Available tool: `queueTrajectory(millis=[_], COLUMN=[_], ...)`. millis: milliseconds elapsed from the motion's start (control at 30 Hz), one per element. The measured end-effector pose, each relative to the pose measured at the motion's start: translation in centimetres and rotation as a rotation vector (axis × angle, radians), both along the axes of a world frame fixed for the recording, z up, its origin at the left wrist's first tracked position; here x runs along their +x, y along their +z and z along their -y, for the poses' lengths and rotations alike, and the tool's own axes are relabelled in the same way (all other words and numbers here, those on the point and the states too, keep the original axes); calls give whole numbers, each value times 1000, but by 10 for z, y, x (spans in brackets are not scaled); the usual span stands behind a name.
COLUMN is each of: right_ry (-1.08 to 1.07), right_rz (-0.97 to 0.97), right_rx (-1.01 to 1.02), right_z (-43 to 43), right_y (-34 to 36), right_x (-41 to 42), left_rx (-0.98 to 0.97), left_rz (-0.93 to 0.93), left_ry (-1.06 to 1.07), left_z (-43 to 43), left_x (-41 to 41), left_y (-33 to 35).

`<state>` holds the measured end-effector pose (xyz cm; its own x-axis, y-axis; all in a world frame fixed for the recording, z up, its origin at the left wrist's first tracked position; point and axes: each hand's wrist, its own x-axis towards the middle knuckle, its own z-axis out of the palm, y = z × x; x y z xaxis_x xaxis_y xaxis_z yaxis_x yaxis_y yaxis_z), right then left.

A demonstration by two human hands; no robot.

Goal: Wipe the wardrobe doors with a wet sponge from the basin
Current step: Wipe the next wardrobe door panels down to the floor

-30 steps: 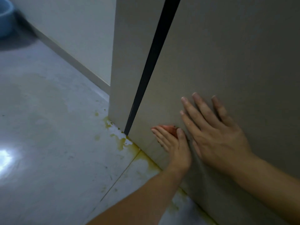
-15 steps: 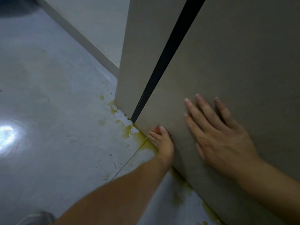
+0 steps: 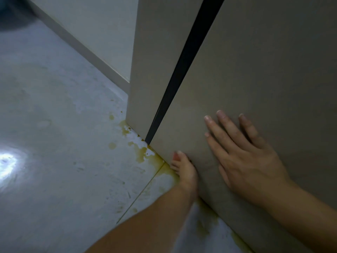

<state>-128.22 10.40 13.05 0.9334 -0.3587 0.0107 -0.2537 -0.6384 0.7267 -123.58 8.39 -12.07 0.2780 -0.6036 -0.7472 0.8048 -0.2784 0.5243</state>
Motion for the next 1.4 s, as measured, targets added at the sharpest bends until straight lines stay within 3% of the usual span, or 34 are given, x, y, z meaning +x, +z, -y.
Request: queueTrajectory(millis=[100, 200, 333, 467, 633, 900, 1100, 1267, 1400], right_ry=[-19, -72, -84, -104, -84, -92, -104, -100, -62], right_rz=[26, 129, 207, 204, 155, 99, 108, 102, 85], right_rx=[-17, -66, -117, -121, -145, -163, -136, -149, -140], right_z=[-3, -7, -12, -21, -18, -25, -28, -24, -21], right_y=[12, 34, 53, 59, 60, 49, 31, 21, 20], right_x=[-4, -13, -26, -54, -68, -107, -103, -107, -109], left_rx=[41, -270, -540, -613, -483, -265, -14, -25, 70], left_rz=[266, 697, 1170, 1353, 1231, 571, 401, 229, 248], left_ry=[208, 265, 173, 28, 175, -152, -4, -157, -166], left_z=[5, 4, -11, -30, -5, -58, -24, -52, -37], left_x=[68, 86, 61, 35, 46, -77, -16, -82, -43], left_y=[103, 160, 198, 188, 219, 172, 130, 124, 67])
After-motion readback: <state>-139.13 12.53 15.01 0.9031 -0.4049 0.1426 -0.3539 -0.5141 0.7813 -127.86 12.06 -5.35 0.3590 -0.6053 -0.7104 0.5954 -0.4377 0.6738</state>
